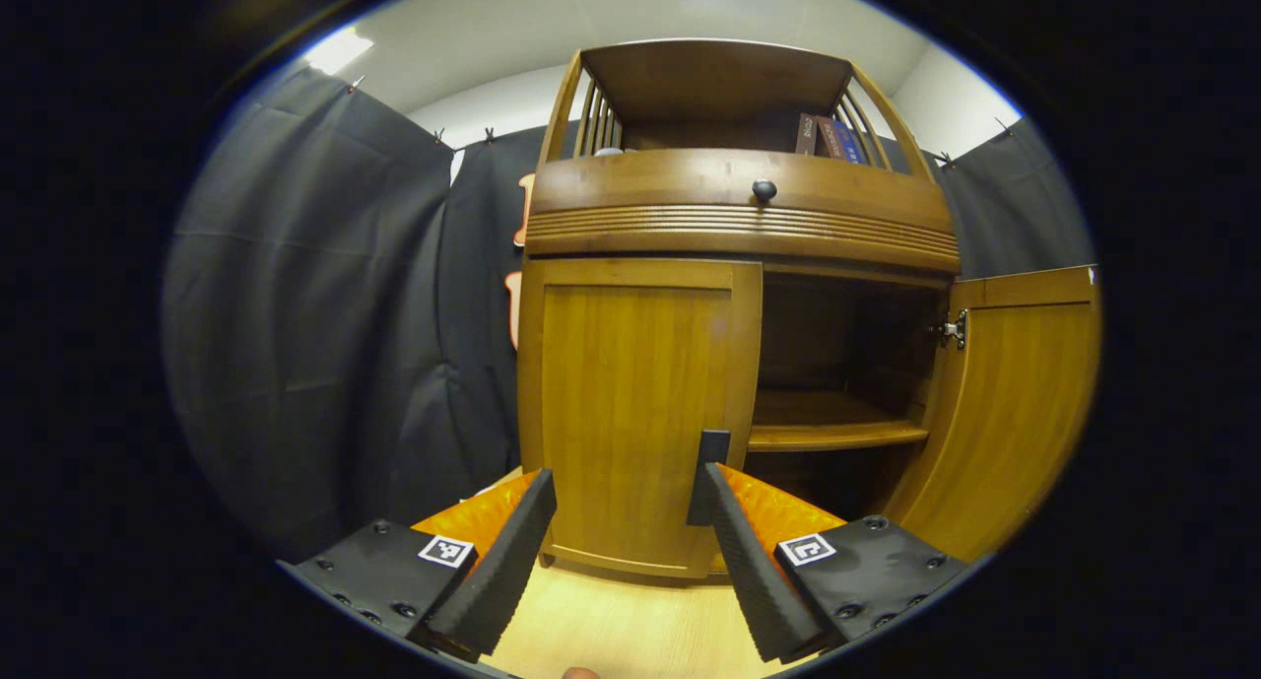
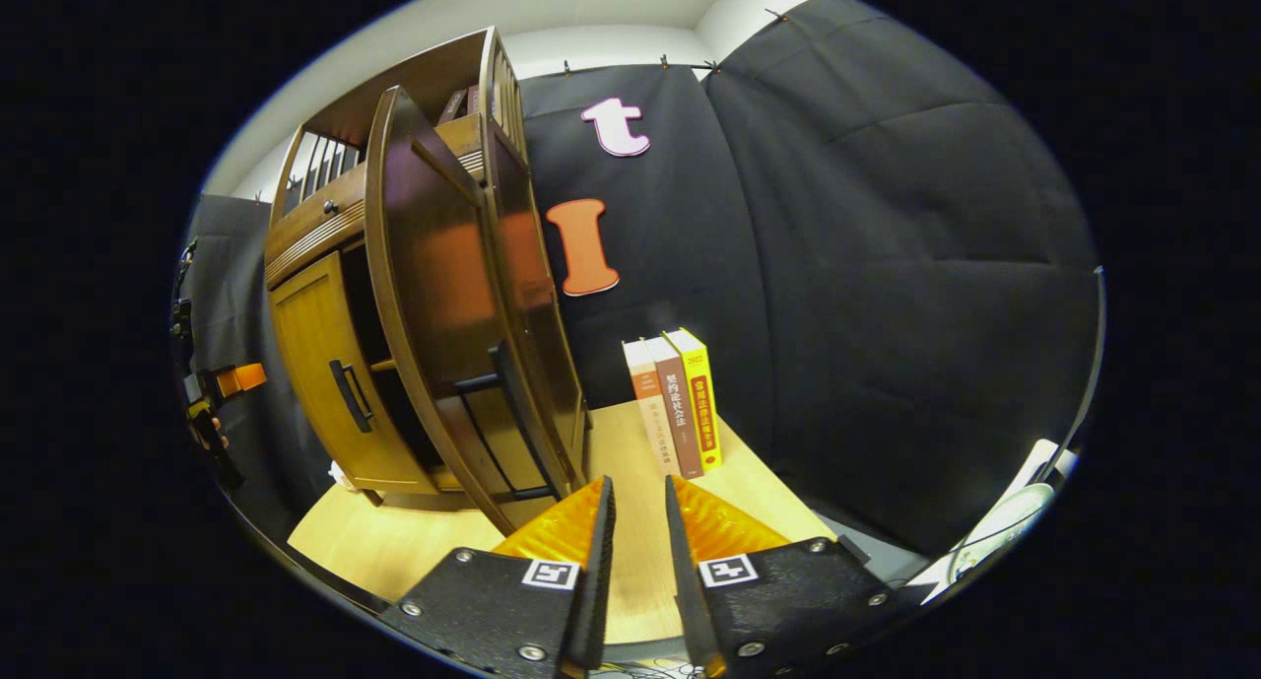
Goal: Open the right door of the double-door shoe cabinet with the right hand, and open the left door with the left hand.
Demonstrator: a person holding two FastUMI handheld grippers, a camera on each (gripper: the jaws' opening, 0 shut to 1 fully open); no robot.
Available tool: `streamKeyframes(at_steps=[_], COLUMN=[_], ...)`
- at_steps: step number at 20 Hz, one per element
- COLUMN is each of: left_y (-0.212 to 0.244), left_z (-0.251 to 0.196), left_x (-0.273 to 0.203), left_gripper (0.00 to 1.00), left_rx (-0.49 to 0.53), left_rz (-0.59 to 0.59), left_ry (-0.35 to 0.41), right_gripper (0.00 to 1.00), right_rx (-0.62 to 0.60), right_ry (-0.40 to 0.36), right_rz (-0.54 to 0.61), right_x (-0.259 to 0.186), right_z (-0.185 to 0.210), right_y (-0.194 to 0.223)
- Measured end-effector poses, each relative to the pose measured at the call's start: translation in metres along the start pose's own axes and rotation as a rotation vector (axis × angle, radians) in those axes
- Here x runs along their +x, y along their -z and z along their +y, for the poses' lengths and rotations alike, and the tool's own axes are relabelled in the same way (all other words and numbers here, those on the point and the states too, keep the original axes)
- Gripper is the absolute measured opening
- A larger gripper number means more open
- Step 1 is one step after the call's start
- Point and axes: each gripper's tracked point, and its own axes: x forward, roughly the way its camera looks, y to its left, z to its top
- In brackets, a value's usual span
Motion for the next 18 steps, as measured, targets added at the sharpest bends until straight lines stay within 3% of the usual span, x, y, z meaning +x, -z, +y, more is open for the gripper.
streamKeyframes(at_steps=[1,6,9,11,12,13,14,15,18], left_y=[0.007,0.026,0.042,0.052,0.054,0.056,0.059,0.061,0.072], left_z=[-0.005,-0.023,-0.037,-0.036,-0.039,-0.042,-0.042,-0.045,-0.05], left_x=[0.008,0.052,0.081,0.098,0.106,0.114,0.12,0.124,0.143], left_gripper=[0.94,0.93,0.94,0.94,0.94,0.94,0.94,0.94,0.94], left_rx=[-0.004,0.034,0.01,0.017,0.019,0.02,0.02,0.017,0.008], left_rz=[0.011,0.005,0.035,0.051,0.054,0.058,0.06,0.061,0.082], left_ry=[0.008,0.048,0.089,0.092,0.098,0.104,0.109,0.122,0.151], right_gripper=[0.35,0.87,0.97,0.93,0.99,0.99,0.86,0.99,0.99], right_rx=[-0.012,-0.068,-0.078,-0.072,-0.062,-0.053,-0.047,-0.044,-0.047], right_ry=[0.012,0.09,0.128,0.147,0.154,0.164,0.176,0.183,0.201], right_rz=[-0.008,-0.048,-0.067,-0.078,-0.086,-0.095,-0.104,-0.111,-0.116], right_x=[0.0,0.001,0.0,-0.001,0.0,0.001,0.001,0.001,0.0], right_z=[-0.004,-0.02,-0.025,-0.025,-0.024,-0.024,-0.024,-0.024,-0.023], right_y=[-0.002,-0.012,-0.018,-0.022,-0.025,-0.026,-0.028,-0.03,-0.033])
